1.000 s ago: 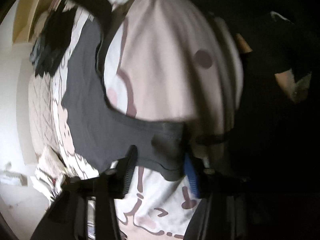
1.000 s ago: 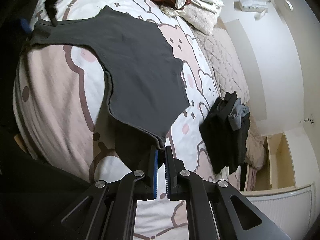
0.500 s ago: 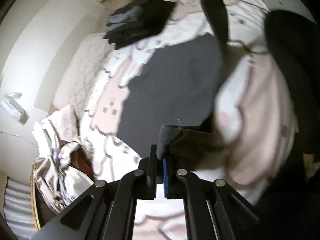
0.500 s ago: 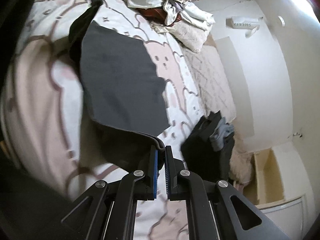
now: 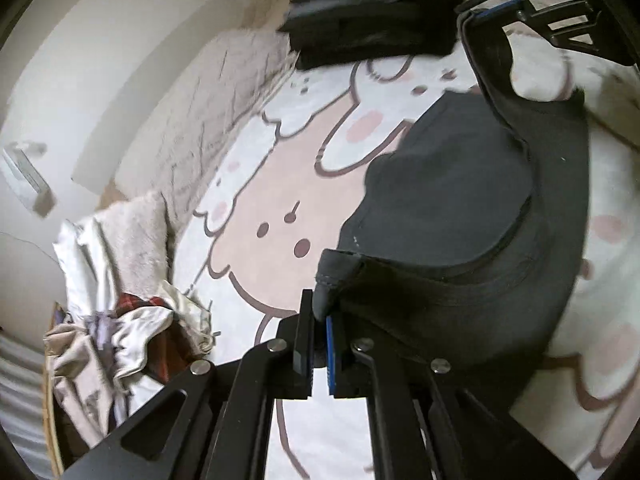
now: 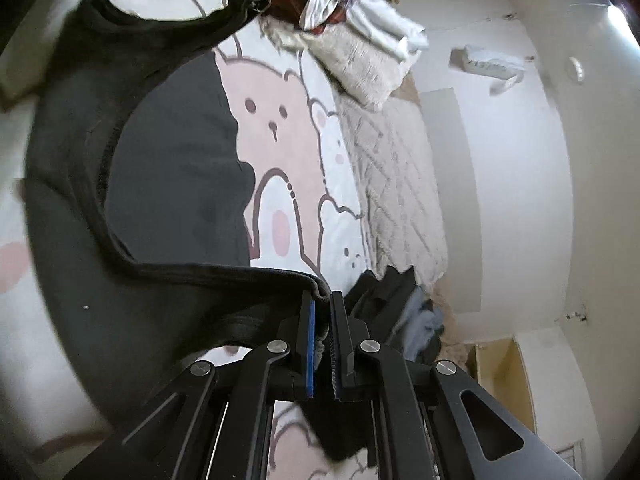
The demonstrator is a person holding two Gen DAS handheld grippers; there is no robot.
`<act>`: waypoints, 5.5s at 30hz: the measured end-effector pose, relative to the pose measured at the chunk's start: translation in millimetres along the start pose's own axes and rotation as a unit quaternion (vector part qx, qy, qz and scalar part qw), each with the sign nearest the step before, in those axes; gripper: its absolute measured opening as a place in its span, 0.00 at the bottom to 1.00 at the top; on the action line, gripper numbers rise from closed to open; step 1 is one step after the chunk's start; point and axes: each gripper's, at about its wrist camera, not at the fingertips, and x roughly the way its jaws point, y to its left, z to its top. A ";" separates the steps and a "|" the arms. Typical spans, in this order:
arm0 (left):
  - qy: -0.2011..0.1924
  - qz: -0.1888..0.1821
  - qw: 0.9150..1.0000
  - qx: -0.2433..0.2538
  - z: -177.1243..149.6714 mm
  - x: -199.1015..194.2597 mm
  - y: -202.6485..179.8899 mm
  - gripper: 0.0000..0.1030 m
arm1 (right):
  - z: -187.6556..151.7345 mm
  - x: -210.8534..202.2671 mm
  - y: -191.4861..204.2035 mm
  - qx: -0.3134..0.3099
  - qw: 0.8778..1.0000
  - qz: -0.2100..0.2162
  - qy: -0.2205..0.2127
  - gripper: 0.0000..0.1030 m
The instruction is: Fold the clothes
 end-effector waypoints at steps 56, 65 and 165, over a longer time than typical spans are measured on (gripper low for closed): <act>0.037 -0.304 0.519 -0.798 -166.6 29.9 -22.7 0.46 | -207.5 50.2 75.1 0.890 0.208 0.395 0.092 0.45; 0.026 -0.225 0.598 -0.768 -166.0 -25.0 -3.5 0.05 | -194.1 29.1 45.2 0.858 0.358 0.356 0.097 0.04; -0.175 -0.125 0.869 -0.446 42.8 -88.8 -121.4 0.04 | -122.5 146.0 -29.7 0.683 0.473 0.548 0.096 0.09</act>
